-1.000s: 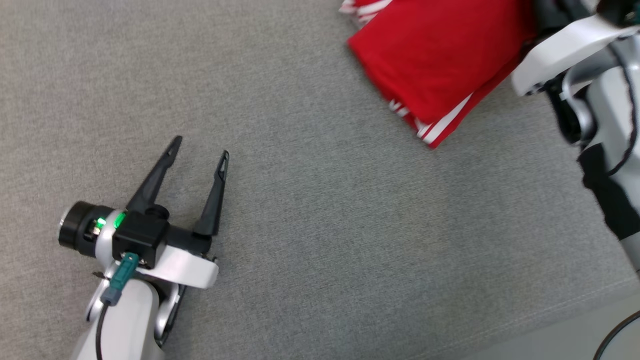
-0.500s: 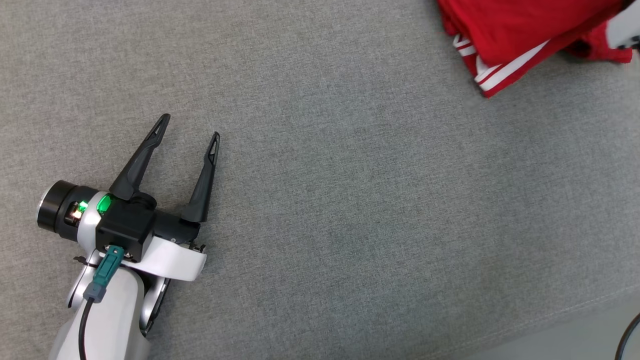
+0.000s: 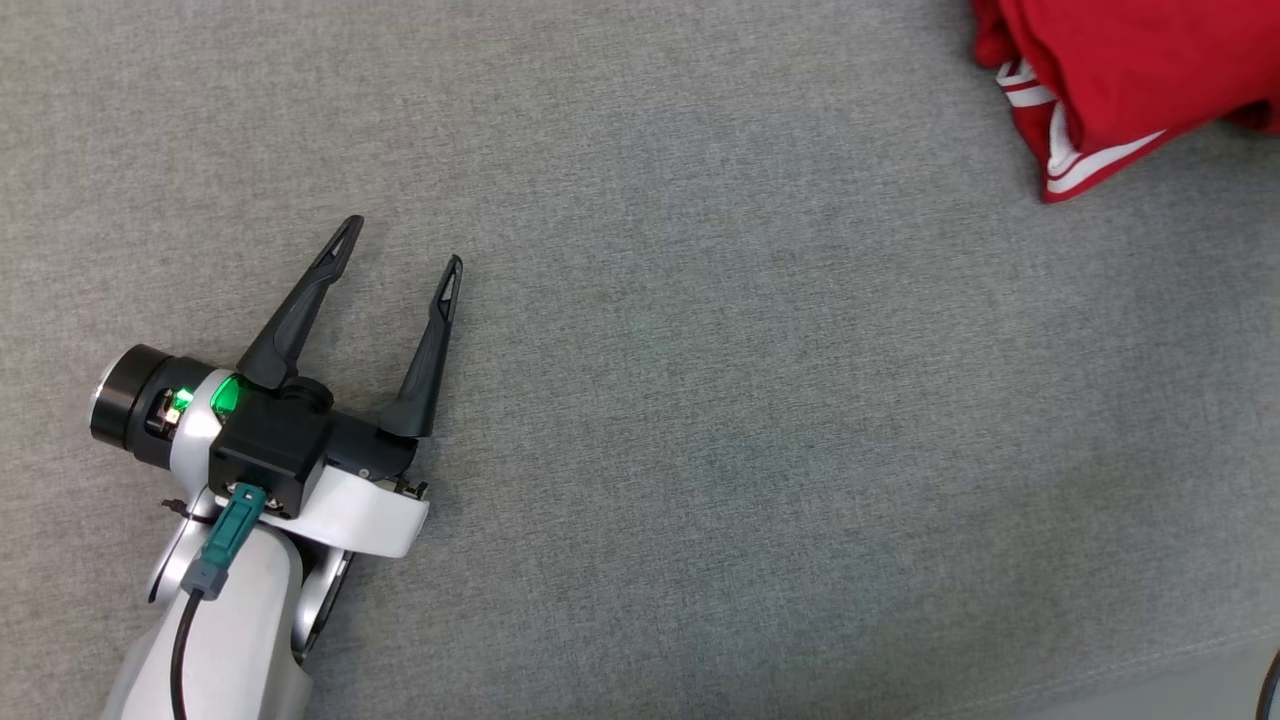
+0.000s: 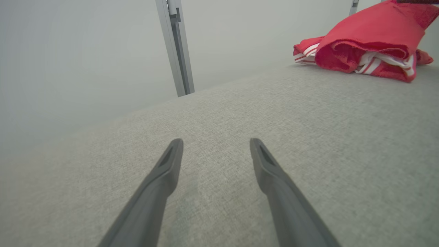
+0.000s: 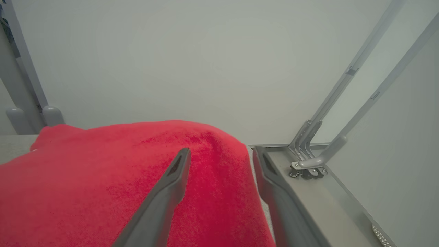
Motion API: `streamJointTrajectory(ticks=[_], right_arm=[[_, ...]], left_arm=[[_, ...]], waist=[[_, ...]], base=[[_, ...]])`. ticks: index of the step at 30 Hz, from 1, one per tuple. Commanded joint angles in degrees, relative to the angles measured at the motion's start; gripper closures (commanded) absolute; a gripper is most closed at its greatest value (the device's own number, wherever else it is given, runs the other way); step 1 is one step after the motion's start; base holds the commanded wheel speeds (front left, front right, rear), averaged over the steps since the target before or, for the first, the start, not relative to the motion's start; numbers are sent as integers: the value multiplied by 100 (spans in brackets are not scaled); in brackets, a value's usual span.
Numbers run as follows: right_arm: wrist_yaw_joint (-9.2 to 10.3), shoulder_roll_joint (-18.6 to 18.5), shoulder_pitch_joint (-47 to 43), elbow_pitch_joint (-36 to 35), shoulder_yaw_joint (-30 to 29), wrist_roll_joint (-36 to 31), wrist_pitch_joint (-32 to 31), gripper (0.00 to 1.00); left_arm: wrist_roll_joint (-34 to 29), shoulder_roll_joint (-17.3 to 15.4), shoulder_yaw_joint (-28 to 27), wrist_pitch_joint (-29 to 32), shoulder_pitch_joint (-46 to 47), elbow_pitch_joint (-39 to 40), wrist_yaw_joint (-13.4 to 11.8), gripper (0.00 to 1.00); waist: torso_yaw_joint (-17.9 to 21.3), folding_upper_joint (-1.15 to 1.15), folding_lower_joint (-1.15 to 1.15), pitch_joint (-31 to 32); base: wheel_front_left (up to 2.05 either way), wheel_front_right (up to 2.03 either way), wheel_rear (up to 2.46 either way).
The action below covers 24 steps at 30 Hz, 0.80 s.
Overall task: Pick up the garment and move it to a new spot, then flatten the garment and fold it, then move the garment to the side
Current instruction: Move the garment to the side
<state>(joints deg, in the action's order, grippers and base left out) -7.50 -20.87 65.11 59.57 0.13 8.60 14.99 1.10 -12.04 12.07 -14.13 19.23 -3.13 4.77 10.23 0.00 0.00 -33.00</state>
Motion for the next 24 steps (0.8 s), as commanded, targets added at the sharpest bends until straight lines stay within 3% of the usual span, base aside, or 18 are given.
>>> streamJointTrajectory(ticks=[1, 5, 11, 17, 24], right_arm=[[1, -63, 28, 18, -68, -138, 29, 0], [1, 28, 61, -70, -604, -910, 29, 0], [1, 794, -155, -725, -884, -1538, 28, 0], [1, 1417, -558, -1177, -310, -1359, 29, 0], [1, 1623, -1272, -1567, 661, -911, 29, 0]], left_arm=[[-6, -56, -17, 28, -6, -74, -30, 0], [27, -49, -13, 15, -4, -85, -79, 0], [149, 59, -25, -41, -32, -121, -150, 0], [413, 309, -114, -66, -122, -264, -293, 0], [935, 626, -342, -93, -281, -540, -470, 0]], waist=[[-31, 0, 0, -22], [-102, 0, 0, -23], [-152, 0, 0, 164], [-253, 0, 0, 517], [-486, 0, 0, 1067]], base=[[0, 0, 0], [0, 0, 0], [0, 0, 0], [0, 0, 0], [0, 0, 0]])
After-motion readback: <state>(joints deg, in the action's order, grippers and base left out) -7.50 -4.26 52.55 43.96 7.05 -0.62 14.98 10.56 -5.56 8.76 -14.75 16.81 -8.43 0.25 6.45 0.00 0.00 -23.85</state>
